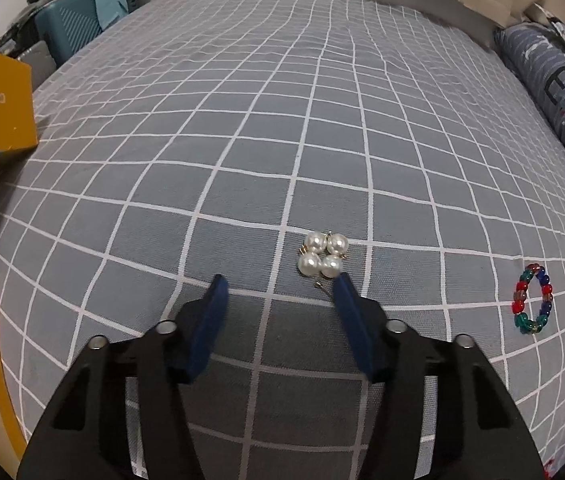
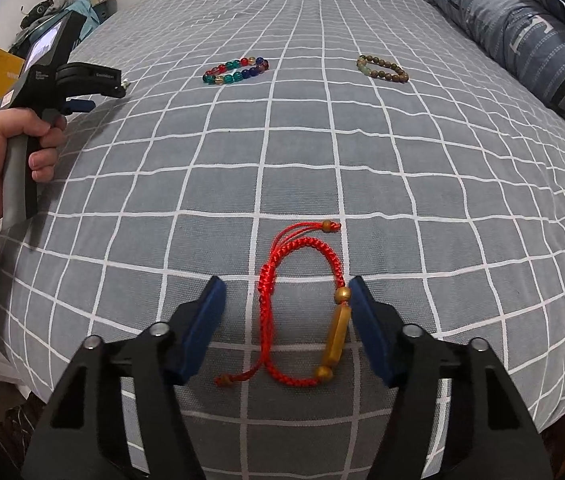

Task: Organize jewelry
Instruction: 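Grasp the pearl earrings with the left tool while the right tool grasps the red cord bracelet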

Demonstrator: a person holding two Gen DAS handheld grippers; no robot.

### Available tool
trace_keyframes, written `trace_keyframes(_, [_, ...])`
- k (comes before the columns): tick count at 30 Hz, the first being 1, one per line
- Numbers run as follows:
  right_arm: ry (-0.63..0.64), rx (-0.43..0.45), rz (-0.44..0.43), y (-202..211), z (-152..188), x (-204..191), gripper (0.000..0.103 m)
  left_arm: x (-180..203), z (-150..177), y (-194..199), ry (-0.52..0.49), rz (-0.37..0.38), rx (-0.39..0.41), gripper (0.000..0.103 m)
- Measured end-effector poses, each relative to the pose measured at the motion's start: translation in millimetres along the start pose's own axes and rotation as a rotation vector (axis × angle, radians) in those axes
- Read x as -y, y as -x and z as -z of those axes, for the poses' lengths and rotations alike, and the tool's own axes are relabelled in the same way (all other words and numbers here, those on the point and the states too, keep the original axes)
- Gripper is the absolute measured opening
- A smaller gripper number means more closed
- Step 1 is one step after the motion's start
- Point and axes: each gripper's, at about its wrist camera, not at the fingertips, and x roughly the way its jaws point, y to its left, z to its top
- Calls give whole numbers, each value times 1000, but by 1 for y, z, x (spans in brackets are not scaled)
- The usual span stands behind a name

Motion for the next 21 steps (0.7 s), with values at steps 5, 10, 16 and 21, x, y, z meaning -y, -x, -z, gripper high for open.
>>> trace_keyframes(5, [-13, 3, 12, 1, 1, 3, 34, 3, 1, 2, -26, 1, 2, 25])
trace_keyframes(10, [-15, 7, 28, 4, 1, 2, 13, 4, 3, 5, -49, 4, 2, 6])
trace_keyframes(16, [-14, 21, 35, 8, 1, 0, 10, 1, 2, 6, -60, 11, 4, 2])
trace_keyframes(21, [-13, 27, 35, 12, 2, -1, 10, 1, 0, 9, -53, 18, 5, 1])
